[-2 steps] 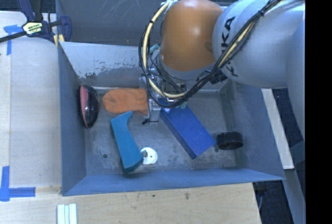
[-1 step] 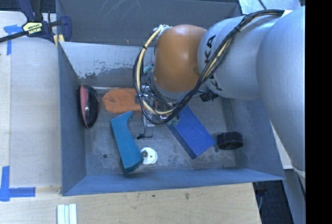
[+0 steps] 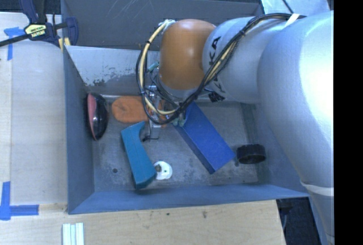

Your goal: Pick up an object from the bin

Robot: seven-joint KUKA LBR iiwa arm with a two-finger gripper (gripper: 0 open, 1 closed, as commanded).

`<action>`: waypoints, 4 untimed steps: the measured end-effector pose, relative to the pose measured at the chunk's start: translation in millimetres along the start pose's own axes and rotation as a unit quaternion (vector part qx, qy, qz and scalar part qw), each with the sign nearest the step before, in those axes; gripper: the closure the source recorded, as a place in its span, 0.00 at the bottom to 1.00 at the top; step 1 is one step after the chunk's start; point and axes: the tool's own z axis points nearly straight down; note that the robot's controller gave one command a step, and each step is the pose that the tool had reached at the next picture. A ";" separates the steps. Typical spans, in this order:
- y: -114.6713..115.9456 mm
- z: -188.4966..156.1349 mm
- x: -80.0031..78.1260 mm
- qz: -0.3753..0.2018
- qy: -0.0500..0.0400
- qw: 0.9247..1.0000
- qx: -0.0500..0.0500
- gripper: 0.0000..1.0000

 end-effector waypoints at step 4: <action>1.7 -61.6 -4.3 0.022 -0.001 1.000 0.000 1.00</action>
Offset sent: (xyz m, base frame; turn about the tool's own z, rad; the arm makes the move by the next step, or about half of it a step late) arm 0.0000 0.0000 0.0000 0.0000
